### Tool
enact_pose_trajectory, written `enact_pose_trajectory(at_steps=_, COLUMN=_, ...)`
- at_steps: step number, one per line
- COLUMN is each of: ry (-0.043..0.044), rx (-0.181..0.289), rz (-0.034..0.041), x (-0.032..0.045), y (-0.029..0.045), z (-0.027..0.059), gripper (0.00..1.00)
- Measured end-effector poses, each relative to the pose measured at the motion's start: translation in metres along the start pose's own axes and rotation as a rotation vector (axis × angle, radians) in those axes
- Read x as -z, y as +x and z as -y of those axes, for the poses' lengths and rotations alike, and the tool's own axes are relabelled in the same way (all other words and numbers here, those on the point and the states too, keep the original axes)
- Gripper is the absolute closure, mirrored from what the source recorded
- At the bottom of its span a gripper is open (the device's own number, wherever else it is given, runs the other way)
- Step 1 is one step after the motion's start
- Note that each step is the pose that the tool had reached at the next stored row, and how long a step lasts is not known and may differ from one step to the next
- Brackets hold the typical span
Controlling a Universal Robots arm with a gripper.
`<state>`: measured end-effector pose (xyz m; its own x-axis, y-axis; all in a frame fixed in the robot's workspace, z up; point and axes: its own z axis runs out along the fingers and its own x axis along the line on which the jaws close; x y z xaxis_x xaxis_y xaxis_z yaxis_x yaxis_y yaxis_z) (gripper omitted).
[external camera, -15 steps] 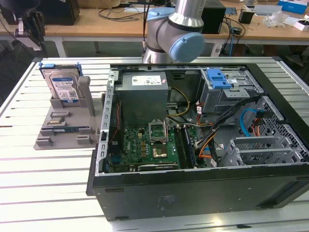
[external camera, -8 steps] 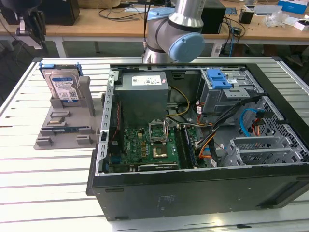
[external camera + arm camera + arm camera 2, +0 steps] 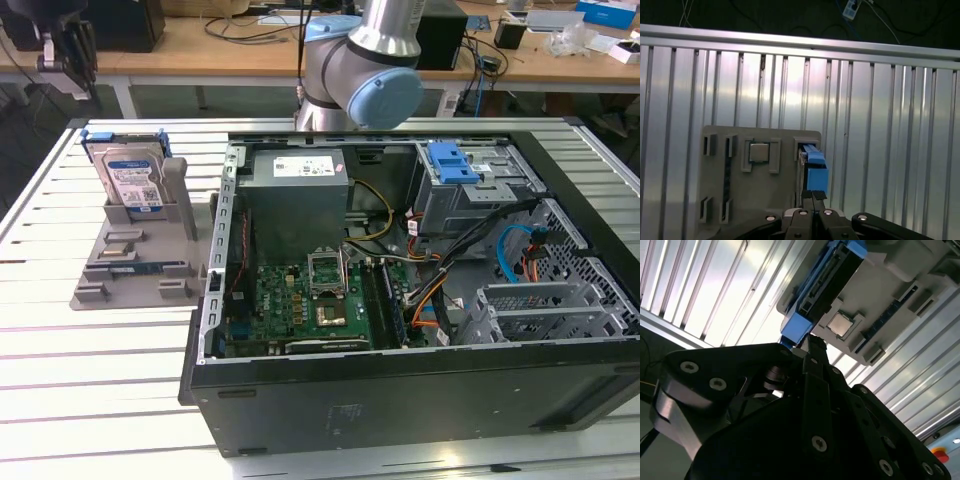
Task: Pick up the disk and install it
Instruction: 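Pick up the disk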
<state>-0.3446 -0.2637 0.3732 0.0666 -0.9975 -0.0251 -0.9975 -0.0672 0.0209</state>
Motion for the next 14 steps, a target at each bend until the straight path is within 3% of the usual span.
enact_pose_trajectory(at_steps=14, ry=-0.0001, rx=0.0, rz=-0.0001, x=-0.0004, y=-0.0181, z=0.0042, gripper=0.89)
